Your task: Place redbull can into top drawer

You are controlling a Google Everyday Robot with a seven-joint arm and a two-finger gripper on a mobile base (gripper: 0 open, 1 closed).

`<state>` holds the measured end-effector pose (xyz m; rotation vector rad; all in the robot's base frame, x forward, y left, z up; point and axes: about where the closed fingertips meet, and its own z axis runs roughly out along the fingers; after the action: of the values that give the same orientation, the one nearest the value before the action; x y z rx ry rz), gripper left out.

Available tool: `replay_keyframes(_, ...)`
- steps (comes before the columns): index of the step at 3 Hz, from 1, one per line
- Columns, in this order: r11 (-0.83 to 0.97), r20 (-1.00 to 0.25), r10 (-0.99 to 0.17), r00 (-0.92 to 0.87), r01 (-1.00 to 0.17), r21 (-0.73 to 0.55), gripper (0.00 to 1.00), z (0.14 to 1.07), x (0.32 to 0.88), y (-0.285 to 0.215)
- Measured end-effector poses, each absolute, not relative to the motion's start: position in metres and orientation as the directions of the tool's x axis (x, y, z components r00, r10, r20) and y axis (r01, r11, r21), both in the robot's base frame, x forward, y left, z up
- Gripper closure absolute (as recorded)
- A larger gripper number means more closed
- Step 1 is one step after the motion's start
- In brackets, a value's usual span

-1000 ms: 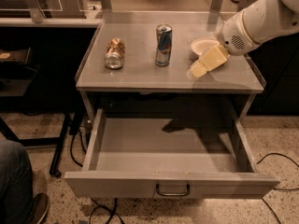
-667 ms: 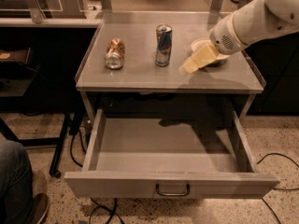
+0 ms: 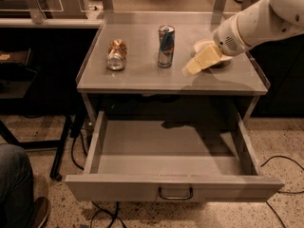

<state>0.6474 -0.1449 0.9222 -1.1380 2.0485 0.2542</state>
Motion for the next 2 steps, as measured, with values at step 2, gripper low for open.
replay_keyframes(2,0.624,-0.79,-0.526,-0.315,-0.775,-0.105,0.0,0.905,0.691,-0.108)
